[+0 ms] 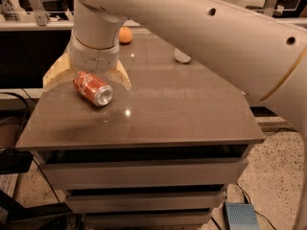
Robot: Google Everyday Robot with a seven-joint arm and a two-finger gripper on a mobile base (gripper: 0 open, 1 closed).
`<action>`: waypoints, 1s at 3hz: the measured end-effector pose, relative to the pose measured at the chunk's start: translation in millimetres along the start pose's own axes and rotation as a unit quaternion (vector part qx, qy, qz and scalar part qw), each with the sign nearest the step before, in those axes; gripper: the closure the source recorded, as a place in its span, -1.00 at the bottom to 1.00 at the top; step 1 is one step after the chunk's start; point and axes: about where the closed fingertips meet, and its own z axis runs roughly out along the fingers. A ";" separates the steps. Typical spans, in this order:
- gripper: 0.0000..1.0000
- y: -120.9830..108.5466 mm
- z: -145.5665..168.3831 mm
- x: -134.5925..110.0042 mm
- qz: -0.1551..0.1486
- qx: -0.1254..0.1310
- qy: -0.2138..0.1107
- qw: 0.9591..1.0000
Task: Place coke can upright
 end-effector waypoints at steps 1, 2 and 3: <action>-1.00 2.1 0.5 2.1 -0.021 -0.004 0.005 1.000; -1.00 16.6 3.2 23.9 -0.062 -0.002 0.024 0.998; -1.00 27.5 8.1 53.2 -0.106 0.000 0.037 0.994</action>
Offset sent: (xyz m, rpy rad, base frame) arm 0.0622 -0.0141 -0.0062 0.0154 -0.1649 0.2221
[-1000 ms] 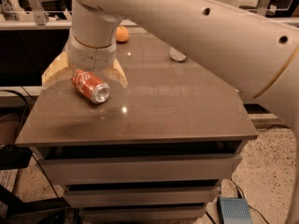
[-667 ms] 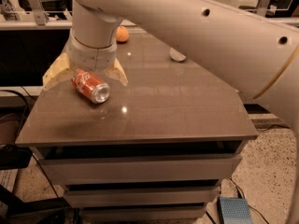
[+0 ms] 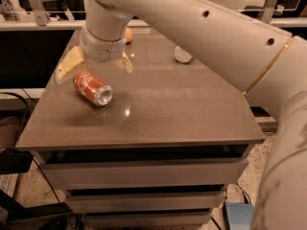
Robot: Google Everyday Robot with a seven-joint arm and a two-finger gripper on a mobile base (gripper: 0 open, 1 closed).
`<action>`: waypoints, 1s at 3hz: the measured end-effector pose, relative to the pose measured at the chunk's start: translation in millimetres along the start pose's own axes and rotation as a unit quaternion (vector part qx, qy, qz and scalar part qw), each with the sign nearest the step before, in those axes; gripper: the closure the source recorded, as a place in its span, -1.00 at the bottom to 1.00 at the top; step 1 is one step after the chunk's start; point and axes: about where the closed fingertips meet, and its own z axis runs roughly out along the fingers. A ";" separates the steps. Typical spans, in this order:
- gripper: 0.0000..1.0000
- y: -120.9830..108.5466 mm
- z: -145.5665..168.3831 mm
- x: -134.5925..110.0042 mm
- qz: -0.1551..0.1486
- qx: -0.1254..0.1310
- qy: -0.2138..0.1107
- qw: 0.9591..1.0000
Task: Place coke can upright
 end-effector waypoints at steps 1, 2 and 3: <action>-1.00 -3.7 20.1 17.0 -0.046 0.003 -0.021 0.999; -1.00 -13.2 49.6 22.1 -0.084 0.004 -0.060 0.995; -1.00 -23.0 69.8 24.4 -0.115 -0.001 -0.088 0.989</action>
Offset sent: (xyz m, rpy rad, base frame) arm 0.0235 0.0592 -0.0624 -0.1494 0.0934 0.2960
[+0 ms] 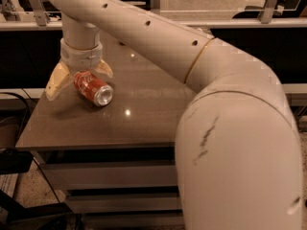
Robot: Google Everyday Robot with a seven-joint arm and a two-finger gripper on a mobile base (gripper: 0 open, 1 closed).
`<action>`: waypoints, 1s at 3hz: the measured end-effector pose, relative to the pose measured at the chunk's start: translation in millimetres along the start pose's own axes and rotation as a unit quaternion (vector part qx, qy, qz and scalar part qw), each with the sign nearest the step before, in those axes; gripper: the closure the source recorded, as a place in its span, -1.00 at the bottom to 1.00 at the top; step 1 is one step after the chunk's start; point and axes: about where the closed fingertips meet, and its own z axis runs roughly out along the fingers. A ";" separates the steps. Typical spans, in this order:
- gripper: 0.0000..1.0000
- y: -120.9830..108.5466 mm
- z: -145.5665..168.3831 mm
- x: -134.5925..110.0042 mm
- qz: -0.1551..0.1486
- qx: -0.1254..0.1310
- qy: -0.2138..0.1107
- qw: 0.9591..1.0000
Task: Place coke can upright
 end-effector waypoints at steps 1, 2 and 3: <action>-0.65 -6.1 6.9 5.0 -0.016 -0.033 -0.006 0.999; -0.17 -4.0 6.3 4.8 -0.024 -0.071 -0.008 0.997; 0.28 0.0 0.3 3.7 -0.027 -0.101 -0.008 0.994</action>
Offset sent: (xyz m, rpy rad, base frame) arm 0.0004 -0.0010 0.0017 -0.1974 -0.1595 0.0215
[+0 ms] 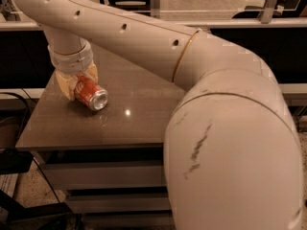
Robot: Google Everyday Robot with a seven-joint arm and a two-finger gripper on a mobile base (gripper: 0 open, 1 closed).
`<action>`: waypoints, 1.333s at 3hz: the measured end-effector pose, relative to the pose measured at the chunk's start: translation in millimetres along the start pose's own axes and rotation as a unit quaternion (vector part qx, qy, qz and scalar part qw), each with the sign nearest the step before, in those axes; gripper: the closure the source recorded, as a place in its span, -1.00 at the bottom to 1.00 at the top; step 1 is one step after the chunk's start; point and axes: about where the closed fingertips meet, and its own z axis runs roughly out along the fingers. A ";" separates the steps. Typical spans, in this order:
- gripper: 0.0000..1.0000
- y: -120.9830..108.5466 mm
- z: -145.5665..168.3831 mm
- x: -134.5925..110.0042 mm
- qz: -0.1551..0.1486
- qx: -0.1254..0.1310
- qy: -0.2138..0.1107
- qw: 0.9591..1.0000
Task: Place coke can upright
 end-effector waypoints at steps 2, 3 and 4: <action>1.00 15.5 -46.5 8.6 -0.007 0.015 0.089 0.996; 1.00 28.9 -69.1 6.6 -0.023 0.068 0.178 0.982; 1.00 39.9 -93.9 6.3 -0.041 0.131 0.278 0.951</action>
Offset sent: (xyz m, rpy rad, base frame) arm 0.0338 -0.0302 0.1067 0.4122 -0.2285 0.0368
